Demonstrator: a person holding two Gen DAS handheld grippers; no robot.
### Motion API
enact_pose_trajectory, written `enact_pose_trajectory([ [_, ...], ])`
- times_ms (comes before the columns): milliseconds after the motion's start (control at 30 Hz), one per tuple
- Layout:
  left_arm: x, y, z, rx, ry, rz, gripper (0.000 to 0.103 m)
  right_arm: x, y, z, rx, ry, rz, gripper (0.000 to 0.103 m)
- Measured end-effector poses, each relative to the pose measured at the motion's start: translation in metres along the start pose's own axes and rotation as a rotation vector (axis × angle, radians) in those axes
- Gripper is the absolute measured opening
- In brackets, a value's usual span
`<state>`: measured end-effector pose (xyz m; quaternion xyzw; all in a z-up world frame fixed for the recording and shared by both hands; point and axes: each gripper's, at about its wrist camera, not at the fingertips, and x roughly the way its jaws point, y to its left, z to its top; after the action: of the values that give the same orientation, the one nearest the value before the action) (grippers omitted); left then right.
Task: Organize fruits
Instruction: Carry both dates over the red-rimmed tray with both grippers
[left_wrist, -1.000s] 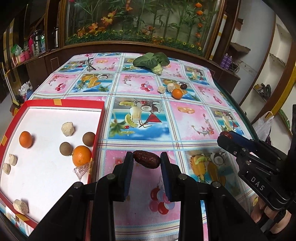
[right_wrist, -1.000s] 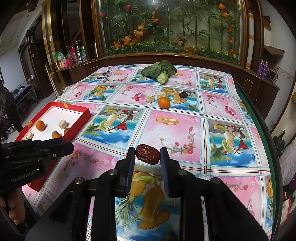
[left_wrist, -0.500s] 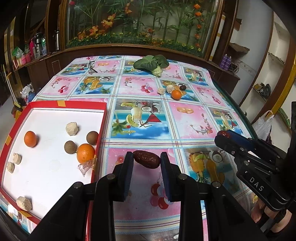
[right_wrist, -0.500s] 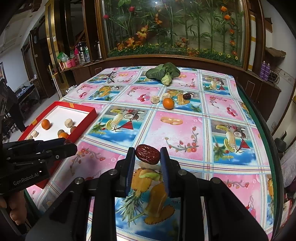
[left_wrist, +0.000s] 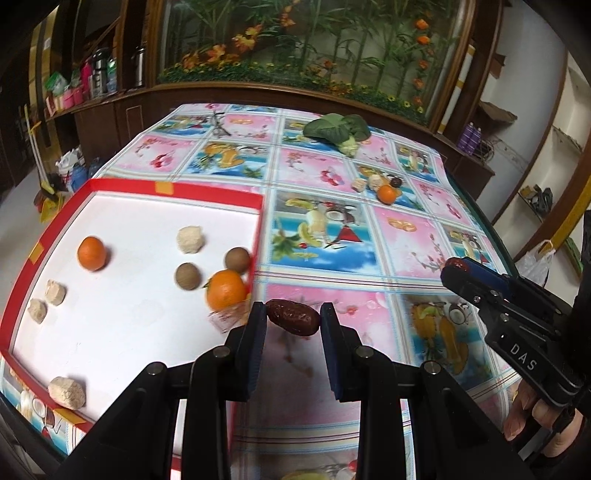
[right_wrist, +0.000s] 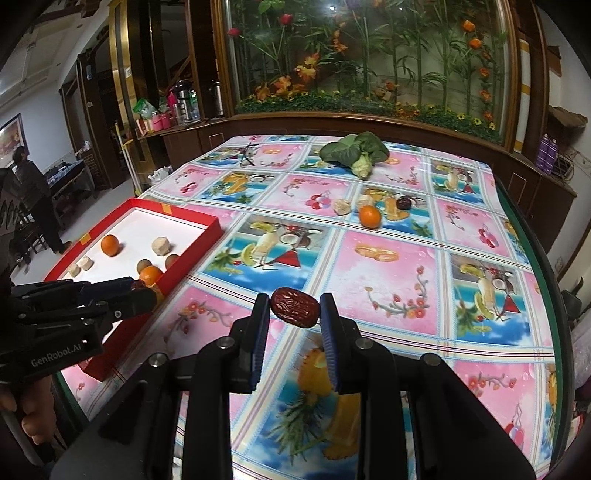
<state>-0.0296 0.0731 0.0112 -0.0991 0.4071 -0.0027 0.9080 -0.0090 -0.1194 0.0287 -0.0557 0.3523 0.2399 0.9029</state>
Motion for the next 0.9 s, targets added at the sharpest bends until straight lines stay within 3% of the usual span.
enact_pose_trajectory([
  [200,-0.010,0.022,-0.001,-0.052,-0.022,0.011,0.029,0.002,0.004,-0.002,-0.002,0.003,0.018,0.029],
  [500,-0.017,0.069,-0.001,-0.153,-0.040,0.093,0.029,0.006,0.023,-0.003,-0.042,0.014,0.064,0.029],
  [900,-0.015,0.110,0.001,-0.219,-0.042,0.193,0.028,0.037,0.093,0.020,-0.144,0.014,0.196,0.029],
])
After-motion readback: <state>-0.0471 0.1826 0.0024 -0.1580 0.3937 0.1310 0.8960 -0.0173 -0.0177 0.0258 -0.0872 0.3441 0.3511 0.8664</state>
